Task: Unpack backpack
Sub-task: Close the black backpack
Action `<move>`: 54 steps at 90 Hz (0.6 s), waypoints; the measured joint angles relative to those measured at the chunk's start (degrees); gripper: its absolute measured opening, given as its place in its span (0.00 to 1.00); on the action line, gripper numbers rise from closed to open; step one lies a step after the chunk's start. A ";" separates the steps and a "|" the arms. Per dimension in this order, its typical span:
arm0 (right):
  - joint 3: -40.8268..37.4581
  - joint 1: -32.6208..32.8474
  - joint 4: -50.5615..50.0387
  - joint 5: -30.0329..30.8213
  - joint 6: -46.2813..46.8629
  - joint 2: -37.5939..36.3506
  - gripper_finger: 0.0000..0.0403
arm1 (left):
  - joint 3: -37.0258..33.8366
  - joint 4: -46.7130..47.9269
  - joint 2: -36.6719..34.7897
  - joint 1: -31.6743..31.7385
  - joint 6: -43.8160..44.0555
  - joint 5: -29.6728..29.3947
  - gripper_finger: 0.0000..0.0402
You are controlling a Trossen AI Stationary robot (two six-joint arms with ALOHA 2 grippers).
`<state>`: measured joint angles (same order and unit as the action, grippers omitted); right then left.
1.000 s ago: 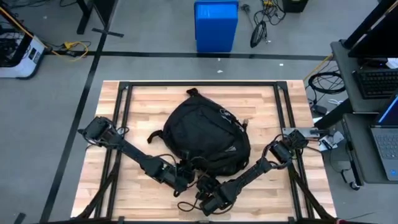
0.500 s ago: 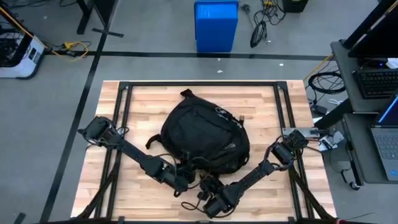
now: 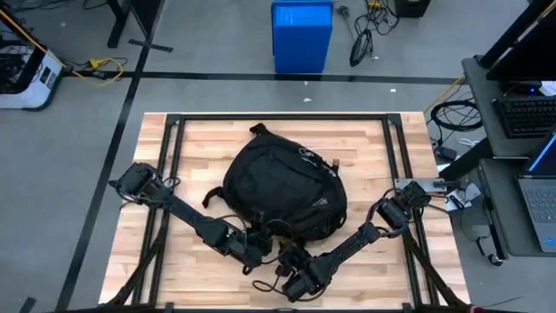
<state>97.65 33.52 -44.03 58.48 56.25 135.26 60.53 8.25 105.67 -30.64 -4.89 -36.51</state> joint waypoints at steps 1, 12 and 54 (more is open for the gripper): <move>0.00 -0.11 0.01 0.08 -0.37 0.00 0.39 | 0.00 0.04 0.00 0.01 0.00 -0.01 0.00; -0.02 -0.91 0.03 0.66 -3.80 0.00 0.39 | -0.04 0.17 0.00 0.00 0.00 -0.05 0.00; -0.02 -2.85 0.31 2.58 -9.17 0.00 0.19 | -0.11 0.11 0.00 -0.08 -0.39 0.77 0.00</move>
<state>97.62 30.68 -43.72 61.06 47.09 135.26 60.42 8.35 105.67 -30.72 -5.28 -35.74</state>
